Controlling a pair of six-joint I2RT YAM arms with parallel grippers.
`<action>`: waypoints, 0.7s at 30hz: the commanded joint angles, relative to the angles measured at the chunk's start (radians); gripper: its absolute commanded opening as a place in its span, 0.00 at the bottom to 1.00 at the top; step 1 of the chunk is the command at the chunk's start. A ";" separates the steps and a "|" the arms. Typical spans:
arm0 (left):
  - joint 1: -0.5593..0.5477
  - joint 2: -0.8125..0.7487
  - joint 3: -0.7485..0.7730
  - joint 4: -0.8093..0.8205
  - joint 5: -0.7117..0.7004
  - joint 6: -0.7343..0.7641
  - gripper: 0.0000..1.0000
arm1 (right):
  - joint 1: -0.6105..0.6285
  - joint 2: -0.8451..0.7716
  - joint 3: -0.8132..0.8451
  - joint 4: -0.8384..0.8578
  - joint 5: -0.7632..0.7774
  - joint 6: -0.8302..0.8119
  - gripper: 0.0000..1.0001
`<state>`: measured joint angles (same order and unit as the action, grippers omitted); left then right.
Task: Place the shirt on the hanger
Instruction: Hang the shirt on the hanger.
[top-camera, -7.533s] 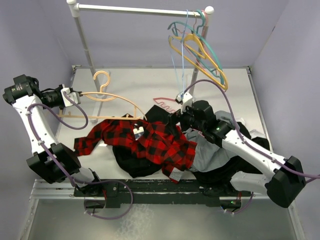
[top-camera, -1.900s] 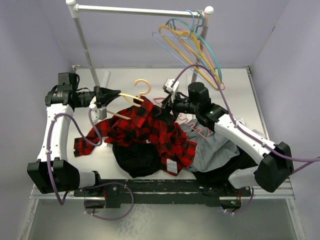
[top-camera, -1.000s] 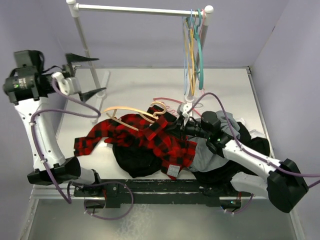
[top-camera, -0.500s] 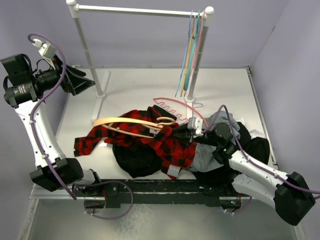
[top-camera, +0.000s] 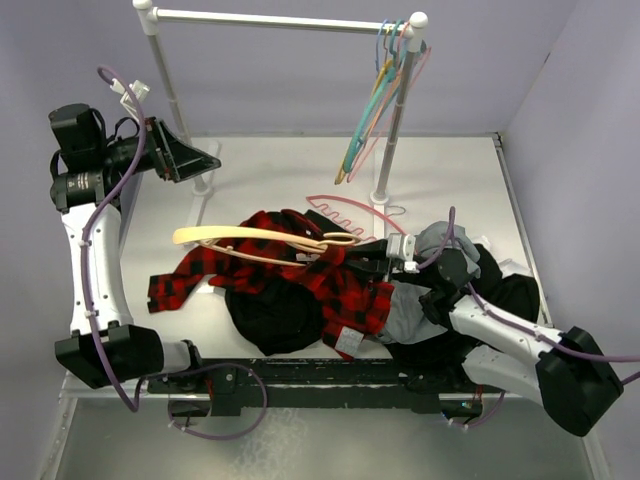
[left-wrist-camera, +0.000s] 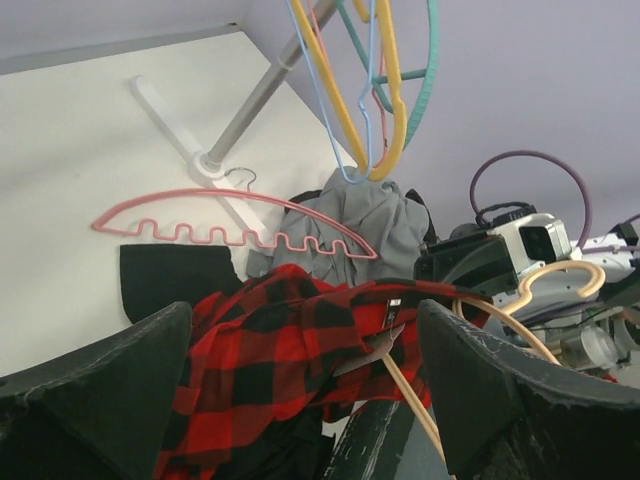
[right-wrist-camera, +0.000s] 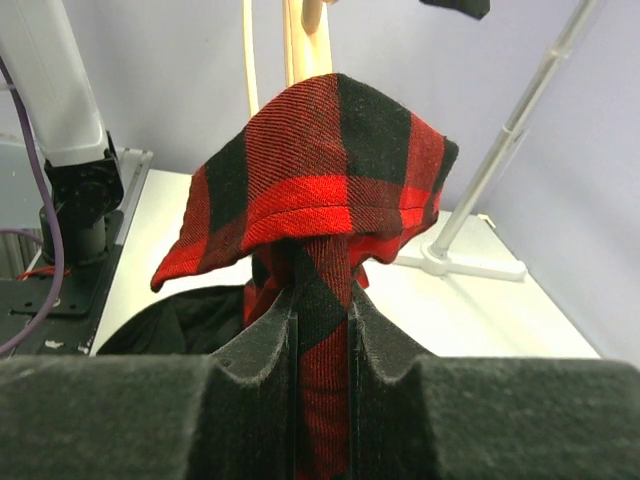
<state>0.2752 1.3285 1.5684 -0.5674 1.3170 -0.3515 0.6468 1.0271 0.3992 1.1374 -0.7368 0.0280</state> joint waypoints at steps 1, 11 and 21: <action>-0.017 0.033 -0.005 -0.032 -0.062 -0.070 0.92 | -0.008 0.039 0.048 0.277 0.012 0.069 0.00; -0.072 -0.008 -0.009 -0.214 -0.209 -0.004 0.86 | -0.014 0.269 0.144 0.657 0.180 0.227 0.00; -0.152 -0.017 0.026 -0.386 -0.334 -0.048 0.72 | -0.020 0.434 0.303 0.731 0.226 0.366 0.00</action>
<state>0.1566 1.3445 1.5757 -0.8787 1.0325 -0.3836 0.6319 1.4624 0.6174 1.5238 -0.5632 0.3302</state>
